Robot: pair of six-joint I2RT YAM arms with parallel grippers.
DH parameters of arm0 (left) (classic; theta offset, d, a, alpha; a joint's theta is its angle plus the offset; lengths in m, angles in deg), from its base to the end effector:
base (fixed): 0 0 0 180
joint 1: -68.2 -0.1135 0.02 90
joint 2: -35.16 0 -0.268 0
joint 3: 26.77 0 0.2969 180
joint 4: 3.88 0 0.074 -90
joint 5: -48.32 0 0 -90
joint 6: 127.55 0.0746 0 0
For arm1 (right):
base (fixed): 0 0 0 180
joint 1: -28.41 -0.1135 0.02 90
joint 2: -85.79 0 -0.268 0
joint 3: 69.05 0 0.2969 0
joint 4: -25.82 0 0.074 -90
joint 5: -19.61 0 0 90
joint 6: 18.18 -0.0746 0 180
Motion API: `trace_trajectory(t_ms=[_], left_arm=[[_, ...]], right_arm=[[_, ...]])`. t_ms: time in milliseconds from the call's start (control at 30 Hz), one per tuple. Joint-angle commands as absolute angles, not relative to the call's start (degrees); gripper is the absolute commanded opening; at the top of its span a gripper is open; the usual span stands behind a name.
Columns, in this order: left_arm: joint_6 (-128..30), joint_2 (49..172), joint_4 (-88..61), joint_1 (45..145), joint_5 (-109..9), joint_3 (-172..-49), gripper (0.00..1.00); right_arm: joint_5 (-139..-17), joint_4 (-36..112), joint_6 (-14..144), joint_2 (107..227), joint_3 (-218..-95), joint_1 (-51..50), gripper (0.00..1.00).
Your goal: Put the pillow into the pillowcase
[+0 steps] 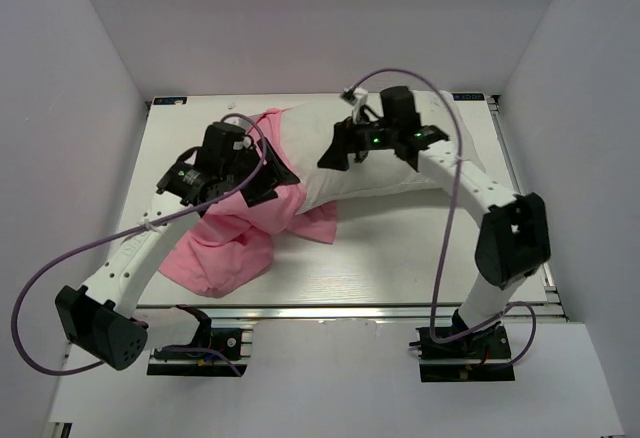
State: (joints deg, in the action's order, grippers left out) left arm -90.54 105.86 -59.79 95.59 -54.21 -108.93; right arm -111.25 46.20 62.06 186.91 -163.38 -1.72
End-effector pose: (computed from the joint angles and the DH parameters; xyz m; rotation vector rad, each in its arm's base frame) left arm 0.2831 -0.1649 0.3226 -0.4455 2.4859 -0.8951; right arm 0.3928 0.2844 0.2818 -0.8272 1.9485 1.1528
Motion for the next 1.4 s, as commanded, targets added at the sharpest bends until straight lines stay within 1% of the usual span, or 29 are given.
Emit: trace_trajectory(t_ms=[0,100,167,233,267,333,367,400,433,467,500,533,600,733,800,833,867,967,1000,1033,1067,1100,1133,1167,1200,1267,1300,1333,1367], left_arm=[[-85.81,105.73,-64.13,92.99,-50.56,-115.67,0.75],[-82.03,108.63,-66.34,91.06,-48.63,-121.12,0.76],[-79.22,111.7,-66.43,89.39,-47.14,-124.2,0.76],[-76.5,114.43,-64.77,86.75,-46.78,-125.79,0.76],[-75.79,117.92,-64.24,86.05,-46.51,-127.97,0.76],[-73.24,122.24,-63.44,84.9,-46.25,-131.23,0.76],[-72.28,124.96,-64.13,84.9,-45.29,-136.64,0.76],[-70.44,130.3,-64.92,84.9,-43.28,-139.74,0.76],[-69.73,133.05,-66.5,84.81,-42.65,-142.73,0.76],[-69.11,135.42,-67.12,84.81,-42.47,-148.15,0.76],[-68.32,139.8,-67.65,84.81,-42.47,-150.38,0.76],[-68.14,141.41,-68.09,84.81,-42.64,-152.14,0.76],[-67.79,143.87,-67.83,84.81,-43.78,-154.7,0.74],[-67.17,147.22,-68.1,84.81,-42.56,-153.75,0.68],[-66.38,147.92,-68.45,84.81,-40.1,-151.91,0.65],[-66.12,148.28,-67.93,84.81,-39.57,-151.12,0.61],[-65.77,148.45,-67.57,84.81,-39.57,-150.41,0.53],[-65.68,149.33,-66.6,84.81,-40.18,-149.79,0.36],[-65.68,149.42,-66.17,84.81,-40.44,-150.57,0.25],[-65.76,149.33,-65.9,84.81,-41.23,-151.1,0.19],[-66.02,148.99,-65.55,84.81,-41.59,-151.54,0.13],[-66.11,148.72,-64.94,84.81,-43.68,-152.16,0.04],[-66.2,148.28,-64.5,84.81,-46.22,-153.03,0.0],[-66.64,147.58,-63.97,84.89,-47.73,-153.56,0.0],[-66.82,147.32,-63.18,84.9,-49.31,-153.92,0.0],[-67.78,146.61,-62.48,85.07,-53.78,-155.15,0.0],[-68.74,145.48,-61.34,85.07,-56.5,-155.5,0.0],[-69.45,145.12,-60.89,85.07,-58.01,-155.41,0.0],[-69.98,144.85,-60.45,85.16,-59.33,-155.33,0.0]], right_arm=[[-113.36,60.66,81.21,179.59,-167.36,0.72,0.85],[-111.54,60.16,85.44,176.94,-167.97,2.22,0.85],[-107.51,54.37,87.37,176.84,-168.15,2.57,0.88],[-105.03,48.14,88.43,179.73,-170.34,2.57,0.89],[-103.01,46.98,88.43,184.01,-172.35,2.57,0.89],[-101.33,46.61,88.08,189.91,-182.62,2.57,0.89],[-100.54,48.53,87.91,193.16,-187.09,2.57,0.89],[-100.36,49.85,88.6,199.63,-191.58,2.57,0.89],[-100.18,51.08,89.31,202.91,-199.97,2.48,0.89],[-100.27,53.18,89.75,205.82,-203.89,2.48,0.89],[-100.18,54.16,90.88,211.07,-207.41,2.48,0.89],[-100.18,55.04,91.5,213.29,-211.97,2.48,0.89],[-100.27,55.49,93.35,216.3,-212.37,2.22,0.89],[-99.74,53.3,96.25,214.99,-203.86,1.96,0.89],[-98.69,51.55,96.08,213.85,-199.28,1.96,0.88],[-97.99,51.19,95.73,213.67,-198.4,1.96,0.87],[-97.81,51.18,95.47,213.76,-197.61,1.96,0.85],[-97.89,52.41,94.85,214.37,-197.25,1.96,0.67],[-98.24,53.2,94.85,214.37,-197.16,1.96,0.55],[-99.03,53.47,94.59,214.37,-196.9,1.96,0.46],[-99.65,53.64,94.32,214.11,-196.03,1.87,0.27],[-100.35,54.08,94.24,213.85,-195.49,1.87,0.19],[-101.84,54.61,93.97,213.15,-194.97,1.69,0.12],[-102.72,54.87,93.45,212.71,-194.44,1.52,0.04],[-103.69,54.96,92.66,212.18,-193.3,1.34,0.0],[-107.81,53.74,89.94,209.37,-191.98,1.34,0.0],[-112.53,50.95,84.1,204.75,-188.32,1.34,0.0],[-112.57,48.83,81.52,204.7,-188.28,1.34,0.0],[-113.97,46.11,78.88,202.7,-184.71,1.25,0.0]])
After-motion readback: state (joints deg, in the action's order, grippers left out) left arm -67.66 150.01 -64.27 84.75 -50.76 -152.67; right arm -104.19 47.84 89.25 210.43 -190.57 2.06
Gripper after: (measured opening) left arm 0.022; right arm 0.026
